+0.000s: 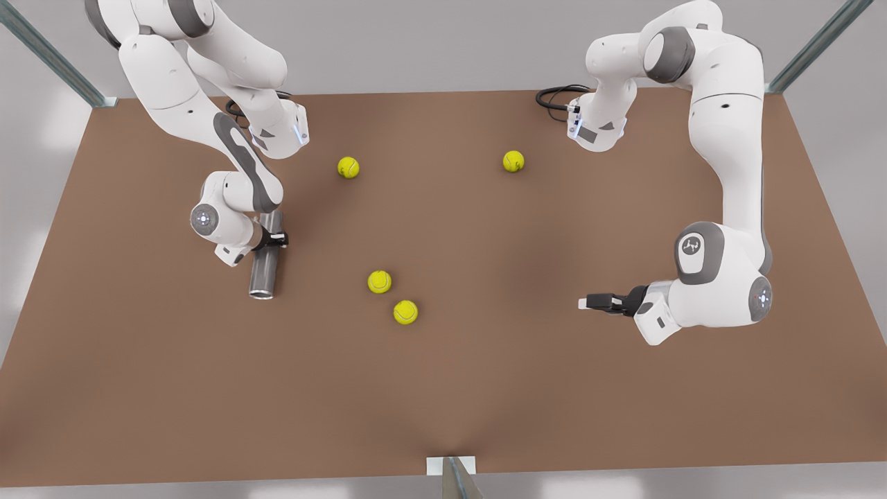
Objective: Put the tennis tube upright
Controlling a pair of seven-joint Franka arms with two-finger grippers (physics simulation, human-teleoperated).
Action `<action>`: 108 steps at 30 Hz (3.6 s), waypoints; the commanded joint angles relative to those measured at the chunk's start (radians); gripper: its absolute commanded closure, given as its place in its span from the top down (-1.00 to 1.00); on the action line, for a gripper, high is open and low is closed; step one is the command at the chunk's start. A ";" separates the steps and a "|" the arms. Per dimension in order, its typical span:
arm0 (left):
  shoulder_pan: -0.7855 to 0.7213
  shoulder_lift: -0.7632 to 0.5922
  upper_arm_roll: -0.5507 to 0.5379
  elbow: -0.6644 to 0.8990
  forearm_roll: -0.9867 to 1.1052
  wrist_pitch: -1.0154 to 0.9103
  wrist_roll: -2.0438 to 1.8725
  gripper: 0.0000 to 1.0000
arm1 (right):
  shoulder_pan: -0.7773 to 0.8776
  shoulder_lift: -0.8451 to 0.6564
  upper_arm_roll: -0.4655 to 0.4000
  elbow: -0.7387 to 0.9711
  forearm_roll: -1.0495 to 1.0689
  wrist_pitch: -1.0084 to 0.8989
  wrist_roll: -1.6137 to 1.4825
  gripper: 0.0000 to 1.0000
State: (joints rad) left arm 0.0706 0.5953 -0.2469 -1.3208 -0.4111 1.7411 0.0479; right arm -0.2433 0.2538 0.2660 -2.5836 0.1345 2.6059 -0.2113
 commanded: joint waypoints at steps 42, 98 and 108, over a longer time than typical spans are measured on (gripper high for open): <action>0.003 0.005 0.000 0.002 -0.006 0.002 0.000 0.99 | 0.510 0.170 0.050 0.640 -0.131 -0.101 -0.629 0.53; 0.181 0.116 -0.302 -0.600 -0.684 0.580 0.589 0.99 | 0.299 -0.243 -0.294 0.991 -0.141 -1.015 0.084 1.00; 0.153 0.182 -0.304 -0.555 -0.687 0.644 0.613 0.99 | 0.299 -0.228 -0.258 0.985 -0.134 -0.981 0.084 1.00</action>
State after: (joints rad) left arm 0.2219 0.7778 -0.5507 -1.8764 -1.0979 2.3839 0.6612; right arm -0.7336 0.0330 0.0073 -1.5984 0.0008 1.6244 -0.1273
